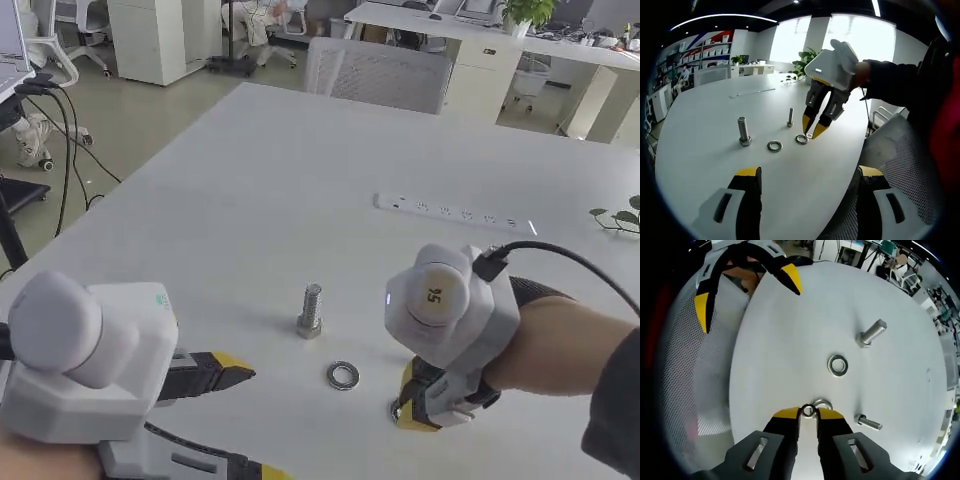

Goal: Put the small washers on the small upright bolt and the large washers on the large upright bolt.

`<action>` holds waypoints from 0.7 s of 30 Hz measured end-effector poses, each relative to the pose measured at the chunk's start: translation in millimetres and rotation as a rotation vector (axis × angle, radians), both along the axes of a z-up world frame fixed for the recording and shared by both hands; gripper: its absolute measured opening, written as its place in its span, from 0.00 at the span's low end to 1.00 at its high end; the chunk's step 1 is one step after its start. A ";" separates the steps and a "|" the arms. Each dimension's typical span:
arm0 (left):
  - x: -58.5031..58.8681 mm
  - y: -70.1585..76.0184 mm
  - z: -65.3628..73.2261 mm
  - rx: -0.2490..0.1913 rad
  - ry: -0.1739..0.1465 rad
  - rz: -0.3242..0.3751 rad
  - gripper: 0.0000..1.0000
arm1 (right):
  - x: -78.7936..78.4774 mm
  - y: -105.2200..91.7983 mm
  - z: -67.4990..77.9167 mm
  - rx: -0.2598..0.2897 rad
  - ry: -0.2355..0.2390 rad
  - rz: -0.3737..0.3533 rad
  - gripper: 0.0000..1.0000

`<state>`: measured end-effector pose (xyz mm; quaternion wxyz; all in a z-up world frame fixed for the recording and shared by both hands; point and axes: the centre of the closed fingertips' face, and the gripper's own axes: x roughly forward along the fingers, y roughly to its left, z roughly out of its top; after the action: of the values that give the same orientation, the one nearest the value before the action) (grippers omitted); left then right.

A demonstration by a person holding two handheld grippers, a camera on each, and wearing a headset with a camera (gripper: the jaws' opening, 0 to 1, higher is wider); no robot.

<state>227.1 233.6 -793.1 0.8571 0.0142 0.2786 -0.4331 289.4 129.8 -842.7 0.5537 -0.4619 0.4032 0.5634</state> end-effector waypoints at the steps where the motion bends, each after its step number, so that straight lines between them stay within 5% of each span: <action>1: 0.0 -0.1 0.0 0.001 0.000 -0.001 0.77 | 0.4 -2.6 1.1 0.000 -0.001 -0.005 0.14; 21: -0.4 -4.4 -2.3 0.011 0.007 -0.018 0.77 | 26.2 -48.3 21.3 -0.008 -0.049 -0.103 0.14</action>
<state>226.7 229.3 -795.4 0.8521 0.0198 0.2835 -0.4394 315.6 81.5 -821.3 0.5899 -0.4564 0.4150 0.5210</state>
